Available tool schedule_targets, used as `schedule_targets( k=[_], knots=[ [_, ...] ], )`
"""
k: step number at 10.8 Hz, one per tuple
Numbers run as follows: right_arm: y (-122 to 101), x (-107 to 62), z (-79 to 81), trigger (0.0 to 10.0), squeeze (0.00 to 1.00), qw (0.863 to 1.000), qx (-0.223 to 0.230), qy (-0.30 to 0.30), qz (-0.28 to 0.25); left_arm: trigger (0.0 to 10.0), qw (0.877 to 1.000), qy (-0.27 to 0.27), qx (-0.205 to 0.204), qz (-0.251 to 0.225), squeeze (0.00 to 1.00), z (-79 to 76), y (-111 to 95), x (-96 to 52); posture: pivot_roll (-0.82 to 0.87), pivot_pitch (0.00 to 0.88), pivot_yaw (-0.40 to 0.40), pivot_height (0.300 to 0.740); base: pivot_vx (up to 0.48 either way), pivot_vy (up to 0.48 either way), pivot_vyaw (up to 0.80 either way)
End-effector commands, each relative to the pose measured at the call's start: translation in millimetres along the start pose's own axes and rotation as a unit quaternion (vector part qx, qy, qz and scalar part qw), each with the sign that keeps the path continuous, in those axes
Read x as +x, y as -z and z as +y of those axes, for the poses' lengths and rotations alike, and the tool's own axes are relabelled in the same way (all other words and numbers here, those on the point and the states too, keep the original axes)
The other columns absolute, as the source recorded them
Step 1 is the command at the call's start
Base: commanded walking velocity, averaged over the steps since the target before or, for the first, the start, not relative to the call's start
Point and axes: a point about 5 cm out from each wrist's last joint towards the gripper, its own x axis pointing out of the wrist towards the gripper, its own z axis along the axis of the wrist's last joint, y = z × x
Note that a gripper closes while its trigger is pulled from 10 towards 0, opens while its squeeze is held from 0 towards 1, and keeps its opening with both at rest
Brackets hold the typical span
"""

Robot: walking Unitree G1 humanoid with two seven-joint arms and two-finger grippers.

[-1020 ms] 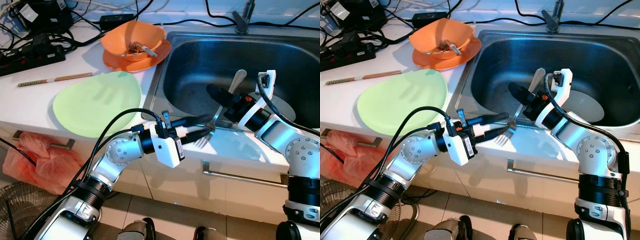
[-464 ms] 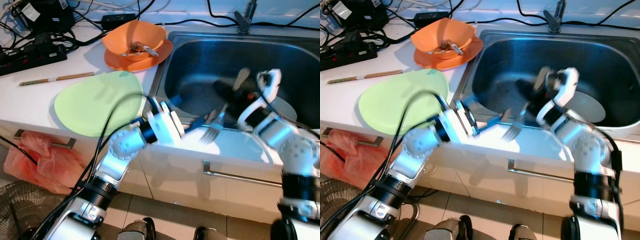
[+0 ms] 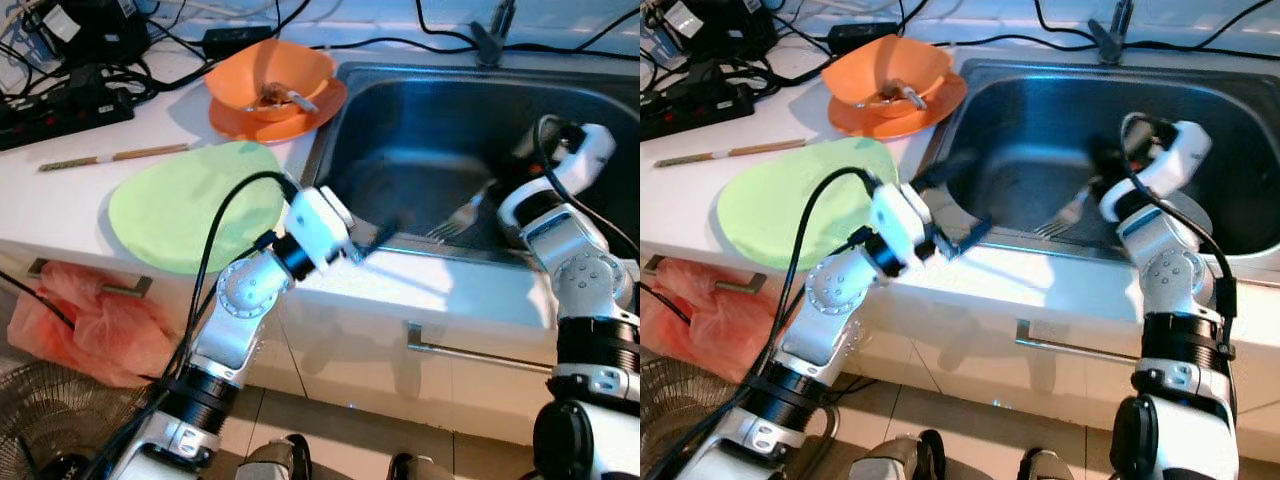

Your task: Kitchen organization

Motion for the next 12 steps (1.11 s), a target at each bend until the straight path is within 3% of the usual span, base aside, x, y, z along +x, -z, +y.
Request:
schedule_targets(
  k=[1, 3, 4, 5, 6, 7, 8, 9, 12],
  knots=[
    [2, -0.6, -16.7, 0.0, 0.00, 0.998, -0.010, 0.064, -0.010, 10.0, 1.000, -0.031, -0.003, 0.006, 1.00, 9.1, -1, -4.3, 0.00, 0.139, 0.086, 0.740, 0.000, 0.000, 0.00],
    [2, -2.4, -35.5, 0.0, 0.00, 0.989, -0.077, 0.128, -0.019, 10.0, 0.998, -0.052, -0.008, 0.024, 1.00, 15.4, 1, -8.4, 0.01, 0.137, 0.087, 0.740, 0.000, 0.000, 0.00],
    [3, -5.3, -47.0, 0.0, 0.00, 0.974, -0.171, 0.149, -0.024, 10.0, 0.997, -0.073, -0.018, 0.031, 1.00, 20.3, 0, -6.3, 0.01, 0.134, 0.088, 0.740, 0.000, 0.000, 0.00],
    [5, -8.5, -55.8, 0.0, 0.00, 0.964, -0.206, 0.165, -0.023, 10.0, 0.996, -0.076, -0.019, 0.032, 1.00, 20.4, -1, -3.4, 0.01, 0.132, 0.088, 0.740, 0.000, 0.000, 0.00],
    [9, -9.9, -60.3, 0.0, 0.00, 0.961, -0.213, 0.176, -0.020, 10.0, 0.996, -0.076, -0.019, 0.032, 1.00, 20.0, -1, -2.6, 0.01, 0.132, 0.089, 0.740, 0.000, 0.000, 0.00],
    [10, -11.4, -63.6, 3.5, 0.00, 0.955, -0.234, 0.183, -0.015, 10.0, 0.996, -0.076, -0.018, 0.033, 1.00, 19.4, -2, -2.6, 0.01, 0.131, 0.089, 0.740, 0.000, 0.000, 0.00],
    [12, -13.0, -70.0, 10.0, 0.00, 0.950, -0.242, 0.194, -0.011, 10.0, 0.996, -0.076, -0.018, 0.038, 1.00, 19.8, -1, -3.2, 0.01, 0.129, 0.091, 0.740, 0.000, 0.000, 0.00],
    [12, -13.4, -73.4, 10.0, 1.00, 0.949, -0.245, 0.198, -0.012, 10.0, 0.996, -0.076, -0.020, 0.040, 1.00, 20.2, -1, -2.6, 0.01, 0.127, 0.091, 0.740, 0.000, 0.000, 0.00],
    [16, -12.6, -75.7, 10.0, 1.00, 0.949, -0.243, 0.200, -0.008, 10.0, 0.996, -0.074, -0.020, 0.044, 1.00, 20.6, -1, -2.0, 0.01, 0.125, 0.091, 0.740, 0.000, 0.000, 0.00]
  ],
)
